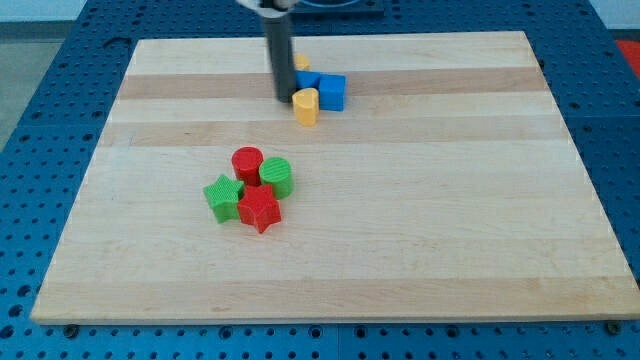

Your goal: Slide the blue cube slightly right

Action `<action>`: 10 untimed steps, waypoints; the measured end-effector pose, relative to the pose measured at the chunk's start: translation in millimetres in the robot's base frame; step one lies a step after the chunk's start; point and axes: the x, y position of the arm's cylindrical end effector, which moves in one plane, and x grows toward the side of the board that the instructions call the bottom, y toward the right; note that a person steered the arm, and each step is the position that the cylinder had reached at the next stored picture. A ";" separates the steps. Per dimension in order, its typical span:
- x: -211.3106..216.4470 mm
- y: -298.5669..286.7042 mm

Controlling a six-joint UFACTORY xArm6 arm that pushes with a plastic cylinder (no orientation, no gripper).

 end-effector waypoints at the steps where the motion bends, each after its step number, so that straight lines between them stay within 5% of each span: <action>1: 0.0 62.7; 3: 0.0 118.1; 6: 29.7 73.9; 10: 41.1 189.9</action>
